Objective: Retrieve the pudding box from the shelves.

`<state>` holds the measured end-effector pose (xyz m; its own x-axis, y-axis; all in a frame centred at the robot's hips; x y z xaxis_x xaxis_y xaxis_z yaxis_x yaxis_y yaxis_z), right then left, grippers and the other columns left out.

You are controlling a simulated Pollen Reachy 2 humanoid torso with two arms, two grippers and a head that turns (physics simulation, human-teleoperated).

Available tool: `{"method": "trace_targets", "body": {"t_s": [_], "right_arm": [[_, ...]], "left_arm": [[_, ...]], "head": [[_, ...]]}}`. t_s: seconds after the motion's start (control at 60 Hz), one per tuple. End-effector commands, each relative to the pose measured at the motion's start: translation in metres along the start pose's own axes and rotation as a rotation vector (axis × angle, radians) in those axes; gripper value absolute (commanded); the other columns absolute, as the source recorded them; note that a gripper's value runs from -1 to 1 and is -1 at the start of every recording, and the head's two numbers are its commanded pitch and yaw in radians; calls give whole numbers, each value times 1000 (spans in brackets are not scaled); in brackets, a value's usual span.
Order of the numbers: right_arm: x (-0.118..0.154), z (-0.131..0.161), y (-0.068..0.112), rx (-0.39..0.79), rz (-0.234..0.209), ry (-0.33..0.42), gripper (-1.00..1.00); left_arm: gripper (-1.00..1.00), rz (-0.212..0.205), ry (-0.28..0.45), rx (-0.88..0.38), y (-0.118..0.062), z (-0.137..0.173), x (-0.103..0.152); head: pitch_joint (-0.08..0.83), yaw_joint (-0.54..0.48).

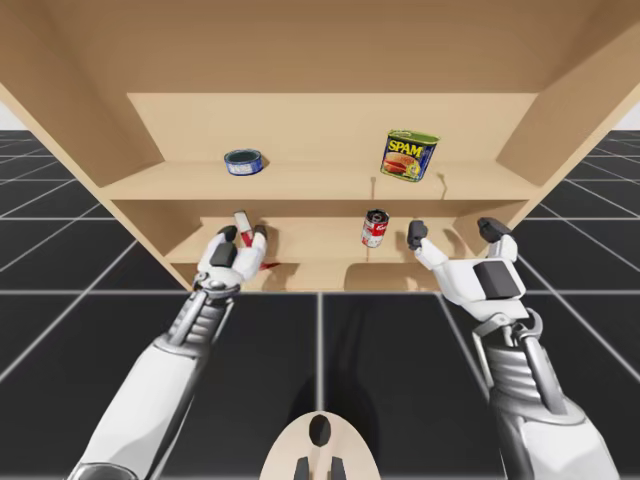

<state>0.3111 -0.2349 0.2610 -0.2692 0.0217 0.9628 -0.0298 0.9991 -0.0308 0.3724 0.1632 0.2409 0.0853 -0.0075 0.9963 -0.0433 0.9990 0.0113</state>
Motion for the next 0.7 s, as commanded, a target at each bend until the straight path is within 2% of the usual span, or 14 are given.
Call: {"method": "trace_targets", "body": {"t_s": [0.017, 0.217, 0.333, 0.517, 0.7], "right_arm": [[0, -1, -2, -2, -3, 1, -1000], [-1, -1, -2, -3, -4, 4, -1000], [-1, -1, -2, -4, -5, 4, -1000], [-2, -1, -2, -4, -6, 4, -1000], [-3, -2, -1, -2, -4, 5, -1000]], "left_arm": [[1000, 62, 24, -15, -19, -1, -9], [1000, 65, 27, -12, -17, 1, -11], [1000, 58, -8, -6, -12, 4, -5], [1000, 6, -53, 2, 0, 24, 12], [1000, -32, -92, -11, 14, 63, 20]], "head": [[430, 308], [428, 309], [428, 309], [428, 307], [424, 311]]}}
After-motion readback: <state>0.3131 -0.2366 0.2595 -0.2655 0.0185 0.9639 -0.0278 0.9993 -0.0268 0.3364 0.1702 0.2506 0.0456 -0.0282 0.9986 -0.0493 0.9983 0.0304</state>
